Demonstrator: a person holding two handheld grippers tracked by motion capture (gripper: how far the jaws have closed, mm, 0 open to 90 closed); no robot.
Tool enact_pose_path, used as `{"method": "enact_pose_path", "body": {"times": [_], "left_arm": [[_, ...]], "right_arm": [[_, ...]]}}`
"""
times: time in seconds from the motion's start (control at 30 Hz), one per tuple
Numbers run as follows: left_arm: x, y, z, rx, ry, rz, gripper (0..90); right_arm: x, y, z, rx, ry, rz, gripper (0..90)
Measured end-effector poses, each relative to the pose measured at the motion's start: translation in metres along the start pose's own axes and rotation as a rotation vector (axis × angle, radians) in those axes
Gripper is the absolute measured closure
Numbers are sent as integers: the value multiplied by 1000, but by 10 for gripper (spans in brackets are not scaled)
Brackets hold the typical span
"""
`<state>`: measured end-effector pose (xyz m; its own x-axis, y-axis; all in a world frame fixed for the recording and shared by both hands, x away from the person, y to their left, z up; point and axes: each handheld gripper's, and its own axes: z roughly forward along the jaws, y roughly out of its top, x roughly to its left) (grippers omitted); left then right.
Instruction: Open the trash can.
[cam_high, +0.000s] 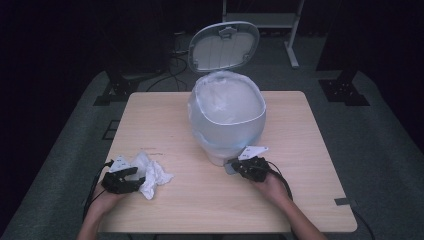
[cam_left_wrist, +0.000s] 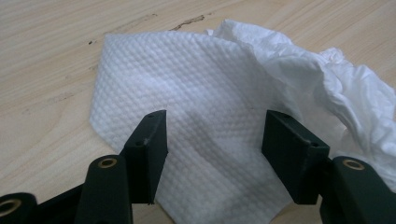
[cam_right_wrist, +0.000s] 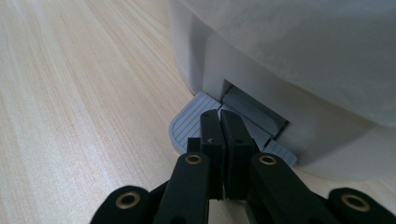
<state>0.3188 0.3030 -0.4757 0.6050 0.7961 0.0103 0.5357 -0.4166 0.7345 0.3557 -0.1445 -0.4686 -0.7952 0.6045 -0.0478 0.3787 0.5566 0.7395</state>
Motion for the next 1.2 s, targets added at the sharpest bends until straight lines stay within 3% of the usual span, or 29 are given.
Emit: {"method": "enact_pose_path", "body": {"times": [0.07, 0.1, 0.13, 0.27, 0.3, 0.47, 0.63, 0.77, 1.2], "left_arm": [[-1, 0, -1, 6, 3, -4, 420], [-1, 1, -2, 9, 6, -4, 495], [-1, 0, -2, 9, 7, -4, 495], [0, 0, -4, 5, 18, -13, 637], [0, 0, -4, 7, 24, -22, 724], [-2, 2, -6, 28, 58, -3, 820], [-3, 4, -12, 6, 74, -9, 856], [-3, 7, -21, -45, 75, -33, 866], [0, 21, -50, -147, 41, -77, 865]], "right_arm": [[0, 0, 0, 0, 0, -1, 881], [0, 0, 0, -1, -1, 0, 880], [0, 0, 0, -1, -1, -1, 880], [0, 0, 0, 0, -2, -1, 880], [0, 0, 0, 0, -2, -1, 880], [0, 0, 0, -1, 0, 0, 879], [0, 0, 0, 1, 0, 5, 879], [0, 0, 0, 1, 0, 4, 879], [0, 0, 0, 0, 4, 10, 878]]}}
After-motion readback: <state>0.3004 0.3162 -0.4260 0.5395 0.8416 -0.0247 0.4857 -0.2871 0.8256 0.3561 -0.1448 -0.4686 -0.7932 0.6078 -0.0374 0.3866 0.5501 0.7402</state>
